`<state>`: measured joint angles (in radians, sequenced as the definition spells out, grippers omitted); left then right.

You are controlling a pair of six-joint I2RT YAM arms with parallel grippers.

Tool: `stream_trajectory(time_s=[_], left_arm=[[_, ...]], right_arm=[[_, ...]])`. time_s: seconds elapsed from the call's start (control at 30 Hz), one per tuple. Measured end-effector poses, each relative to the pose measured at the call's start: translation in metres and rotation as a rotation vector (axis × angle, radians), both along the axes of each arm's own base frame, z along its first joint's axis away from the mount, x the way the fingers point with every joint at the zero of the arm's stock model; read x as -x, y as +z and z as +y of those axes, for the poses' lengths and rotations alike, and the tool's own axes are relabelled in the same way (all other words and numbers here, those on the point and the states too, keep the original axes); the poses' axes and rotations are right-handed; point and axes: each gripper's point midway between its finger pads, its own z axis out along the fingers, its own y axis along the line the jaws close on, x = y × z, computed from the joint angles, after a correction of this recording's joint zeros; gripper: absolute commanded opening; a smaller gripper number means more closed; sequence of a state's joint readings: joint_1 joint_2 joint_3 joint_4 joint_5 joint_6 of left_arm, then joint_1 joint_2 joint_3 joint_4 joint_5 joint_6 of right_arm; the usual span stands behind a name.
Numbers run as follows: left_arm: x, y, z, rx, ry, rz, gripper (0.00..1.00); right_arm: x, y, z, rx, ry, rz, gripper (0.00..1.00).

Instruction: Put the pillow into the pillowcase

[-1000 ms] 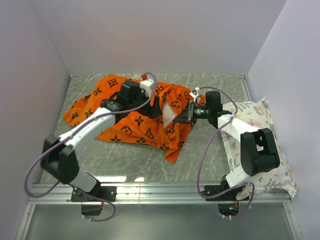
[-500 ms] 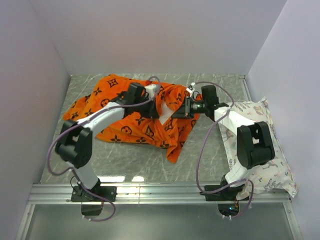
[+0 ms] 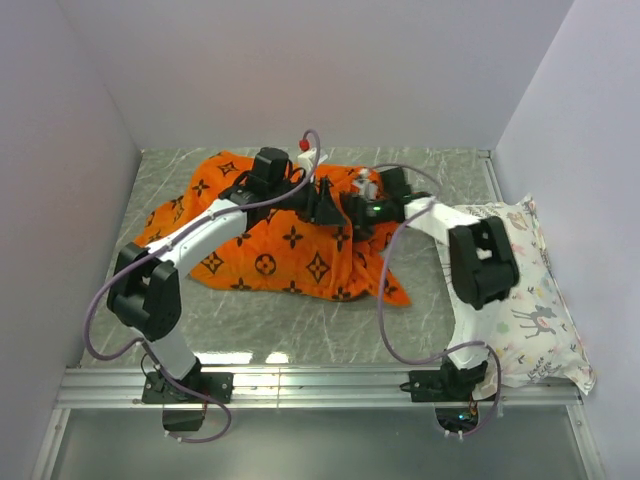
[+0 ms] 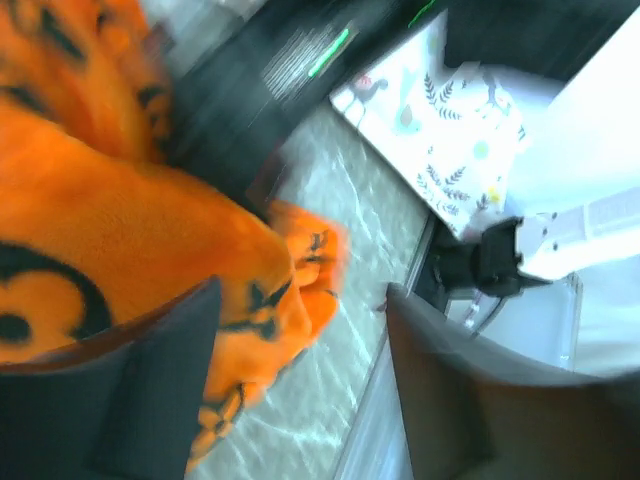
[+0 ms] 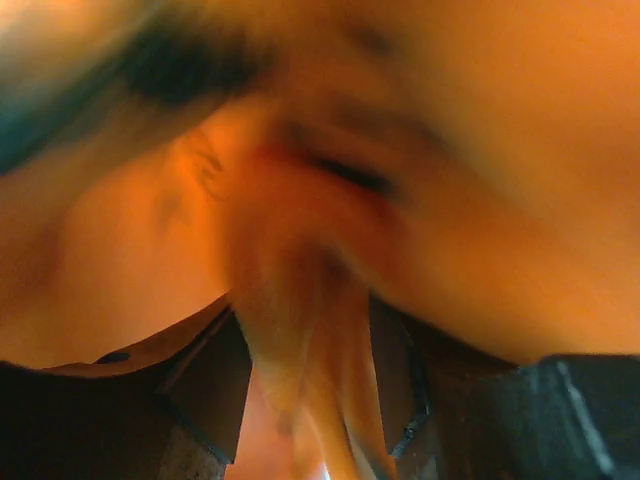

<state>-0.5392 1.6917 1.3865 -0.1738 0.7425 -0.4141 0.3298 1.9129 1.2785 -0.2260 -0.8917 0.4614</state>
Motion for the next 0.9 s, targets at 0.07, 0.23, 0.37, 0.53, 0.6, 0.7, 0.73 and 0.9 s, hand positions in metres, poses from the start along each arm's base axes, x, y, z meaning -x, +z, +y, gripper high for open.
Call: stream_trajectory(time_s=[0.07, 0.23, 0.37, 0.53, 0.6, 0.7, 0.73, 0.9], left_arm=[[0.005, -0.007, 0.013, -0.012, 0.005, 0.015, 0.92], [-0.010, 0.007, 0.069, -0.127, 0.076, -0.069, 0.98], [-0.051, 0.023, 0.139, -0.281, 0.195, -0.250, 0.99], [-0.061, -0.025, 0.285, -0.557, 0.412, -0.249, 0.99], [-0.051, -0.056, 0.330, -0.655, 0.450, -0.188, 0.99], [-0.029, -0.098, 0.365, -0.755, 0.438, -0.100, 0.99], [-0.023, -0.110, 0.371, -0.778, 0.425, -0.082, 0.99], [-0.018, -0.156, 0.379, -0.827, 0.361, 0.003, 0.67]], right_arm=[[0.000, 0.005, -0.049, 0.057, -0.067, -0.004, 0.65], [-0.011, 0.034, -0.162, 0.347, -0.200, -0.201, 0.68], [0.014, 0.052, -0.182, 0.516, -0.100, -0.325, 0.74], [0.061, 0.046, -0.146, 0.646, 0.121, -0.434, 0.76], [0.088, 0.028, -0.120, 0.681, 0.249, -0.464, 0.77], [0.112, 0.001, -0.099, 0.721, 0.374, -0.457, 0.76], [0.113, -0.008, -0.098, 0.745, 0.387, -0.445, 0.76], [0.073, -0.068, -0.116, 0.916, 0.350, -0.371, 0.71]])
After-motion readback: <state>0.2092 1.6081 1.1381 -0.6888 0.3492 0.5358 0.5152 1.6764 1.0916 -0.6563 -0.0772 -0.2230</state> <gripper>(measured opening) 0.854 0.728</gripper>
